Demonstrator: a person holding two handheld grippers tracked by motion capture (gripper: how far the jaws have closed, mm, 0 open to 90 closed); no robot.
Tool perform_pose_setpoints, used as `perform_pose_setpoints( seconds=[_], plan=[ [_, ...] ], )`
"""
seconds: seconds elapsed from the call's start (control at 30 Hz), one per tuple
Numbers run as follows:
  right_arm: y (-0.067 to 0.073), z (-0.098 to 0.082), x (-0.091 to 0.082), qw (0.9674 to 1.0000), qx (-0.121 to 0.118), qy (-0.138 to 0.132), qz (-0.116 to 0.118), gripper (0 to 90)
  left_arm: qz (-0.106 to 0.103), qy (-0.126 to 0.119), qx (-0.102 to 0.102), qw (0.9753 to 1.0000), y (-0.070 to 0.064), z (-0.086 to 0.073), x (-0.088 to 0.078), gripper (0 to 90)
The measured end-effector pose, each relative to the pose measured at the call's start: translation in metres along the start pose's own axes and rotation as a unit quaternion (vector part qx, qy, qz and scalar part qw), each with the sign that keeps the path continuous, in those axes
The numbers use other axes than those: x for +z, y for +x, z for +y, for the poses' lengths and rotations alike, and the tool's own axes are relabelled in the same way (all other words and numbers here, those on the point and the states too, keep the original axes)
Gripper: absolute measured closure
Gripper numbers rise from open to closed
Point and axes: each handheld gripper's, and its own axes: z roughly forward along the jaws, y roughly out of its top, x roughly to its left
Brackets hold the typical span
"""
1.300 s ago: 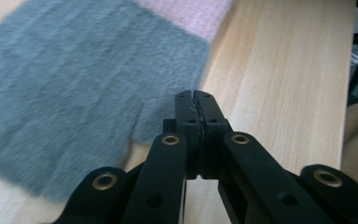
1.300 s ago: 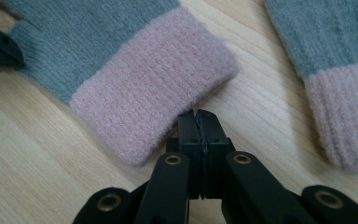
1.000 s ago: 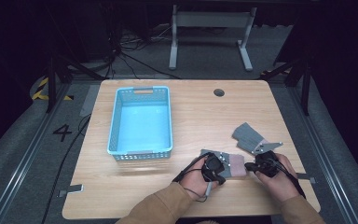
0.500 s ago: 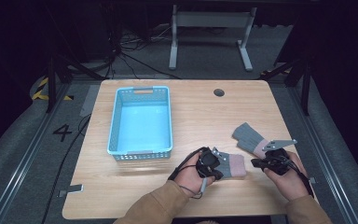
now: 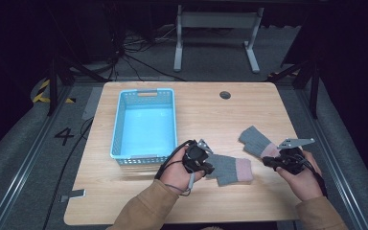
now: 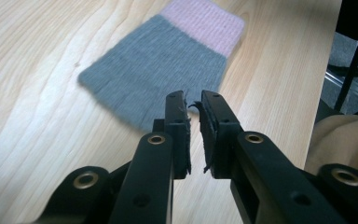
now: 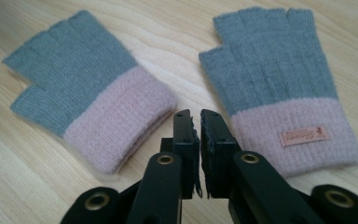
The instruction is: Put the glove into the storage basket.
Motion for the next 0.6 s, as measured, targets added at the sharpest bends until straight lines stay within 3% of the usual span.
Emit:
perform_pose_setpoints(
  seconds=[0.27, 0.43, 0.57, 0.6],
  plan=[
    [-0.018, 0.013, 0.001, 0.9995, -0.002, -0.031, -0.003, 69.3, 0.008, 0.004, -0.021, 0.9997, 0.01, -0.021, -0.023, 73.9],
    [-0.028, 0.02, 0.005, 0.9994, -0.006, -0.032, -0.01, 61.2, 0.014, 0.002, -0.032, 0.9994, 0.013, -0.032, -0.033, 69.5],
    [-0.036, 0.026, 0.014, 0.9994, 0.005, -0.026, -0.02, 54.8, 0.018, -0.002, -0.042, 0.9989, 0.016, -0.042, -0.041, 63.8],
    [-0.039, 0.028, 0.02, 0.9993, 0.008, -0.028, -0.025, 49.7, 0.021, -0.004, -0.047, 0.9987, 0.017, -0.046, -0.044, 62.8]
  ],
)
